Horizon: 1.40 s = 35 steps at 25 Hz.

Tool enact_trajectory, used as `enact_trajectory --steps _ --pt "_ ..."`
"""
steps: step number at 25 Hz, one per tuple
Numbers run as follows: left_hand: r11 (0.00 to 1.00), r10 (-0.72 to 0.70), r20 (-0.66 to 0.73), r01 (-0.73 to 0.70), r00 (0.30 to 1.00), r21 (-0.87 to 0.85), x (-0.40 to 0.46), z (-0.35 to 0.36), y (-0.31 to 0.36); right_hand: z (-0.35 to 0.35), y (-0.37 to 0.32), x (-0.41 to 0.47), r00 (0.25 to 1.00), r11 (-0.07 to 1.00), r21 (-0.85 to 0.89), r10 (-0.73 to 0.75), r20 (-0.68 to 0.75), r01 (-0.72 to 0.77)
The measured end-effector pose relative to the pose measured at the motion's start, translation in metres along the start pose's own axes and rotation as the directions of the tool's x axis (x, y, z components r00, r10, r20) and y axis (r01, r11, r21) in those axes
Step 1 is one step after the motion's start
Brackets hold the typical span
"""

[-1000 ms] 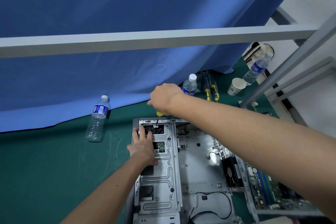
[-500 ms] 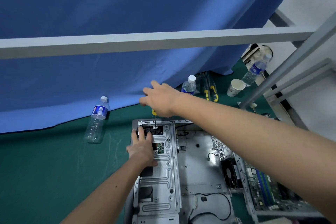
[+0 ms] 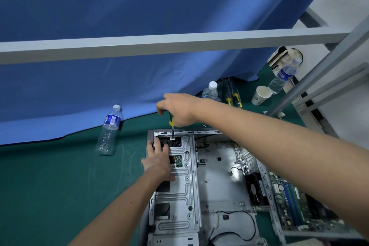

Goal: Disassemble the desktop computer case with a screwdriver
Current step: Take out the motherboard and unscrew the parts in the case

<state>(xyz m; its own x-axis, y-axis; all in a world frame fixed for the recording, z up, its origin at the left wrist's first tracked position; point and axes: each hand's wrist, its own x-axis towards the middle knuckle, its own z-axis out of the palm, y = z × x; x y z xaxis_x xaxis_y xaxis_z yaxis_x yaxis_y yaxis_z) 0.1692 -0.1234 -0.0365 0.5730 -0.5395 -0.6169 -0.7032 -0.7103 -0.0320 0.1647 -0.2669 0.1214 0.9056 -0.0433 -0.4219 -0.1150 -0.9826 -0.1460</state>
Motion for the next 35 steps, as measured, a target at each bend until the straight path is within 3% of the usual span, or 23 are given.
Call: enact_trajectory --steps 2,4,7,9,12,17,21,26,28,31,33,35 --pt "1.0 0.0 -0.002 0.0 1.0 0.001 0.0 0.001 0.0 0.006 -0.004 0.001 0.987 0.982 -0.104 0.152 -0.056 -0.157" --pt "1.0 0.003 -0.009 -0.003 1.0 0.001 0.0 0.001 0.0 0.011 -0.003 0.004 0.98 0.953 -0.245 0.15 -0.128 -0.178" --pt "1.0 0.005 -0.003 -0.005 1.0 -0.005 0.0 0.001 0.0 0.003 0.002 0.002 0.998 0.996 -0.081 -0.031 -0.054 0.026" --pt "1.0 0.006 -0.004 -0.006 1.0 -0.007 0.0 0.0 -0.001 0.003 -0.002 0.0 1.0 0.999 0.036 0.011 -0.025 -0.01" --pt "1.0 0.007 -0.006 -0.007 1.0 -0.011 0.0 0.001 -0.001 0.009 -0.009 0.003 0.973 0.966 -0.159 0.183 -0.138 -0.204" --pt "1.0 0.009 -0.009 -0.009 1.0 -0.007 0.002 0.002 -0.002 0.004 -0.001 0.0 1.0 0.999 0.036 -0.019 -0.023 0.02" --pt "1.0 0.006 -0.013 -0.006 1.0 0.004 0.002 0.003 -0.001 0.01 -0.003 0.0 0.975 0.973 -0.071 0.217 -0.046 -0.22" --pt "1.0 0.01 -0.013 -0.01 1.0 -0.004 0.002 0.002 -0.002 0.006 0.007 -0.003 0.996 0.999 0.03 -0.025 -0.085 0.027" --pt "1.0 0.012 -0.012 -0.012 1.0 -0.003 0.002 0.002 -0.002 0.007 0.005 -0.004 0.996 0.998 0.06 0.039 -0.074 -0.035" --pt "1.0 0.012 -0.012 -0.012 1.0 -0.011 0.001 0.003 -0.002 0.011 0.004 0.0 0.974 0.969 -0.105 0.218 -0.058 -0.223" --pt "1.0 0.014 -0.011 -0.014 1.0 -0.008 0.001 0.003 -0.003 0.012 0.006 0.001 0.986 0.982 -0.129 0.125 -0.111 -0.139" --pt "1.0 0.015 -0.015 -0.015 1.0 -0.005 0.002 0.002 -0.003 0.007 0.009 -0.003 0.995 0.999 -0.032 0.002 -0.102 -0.005"
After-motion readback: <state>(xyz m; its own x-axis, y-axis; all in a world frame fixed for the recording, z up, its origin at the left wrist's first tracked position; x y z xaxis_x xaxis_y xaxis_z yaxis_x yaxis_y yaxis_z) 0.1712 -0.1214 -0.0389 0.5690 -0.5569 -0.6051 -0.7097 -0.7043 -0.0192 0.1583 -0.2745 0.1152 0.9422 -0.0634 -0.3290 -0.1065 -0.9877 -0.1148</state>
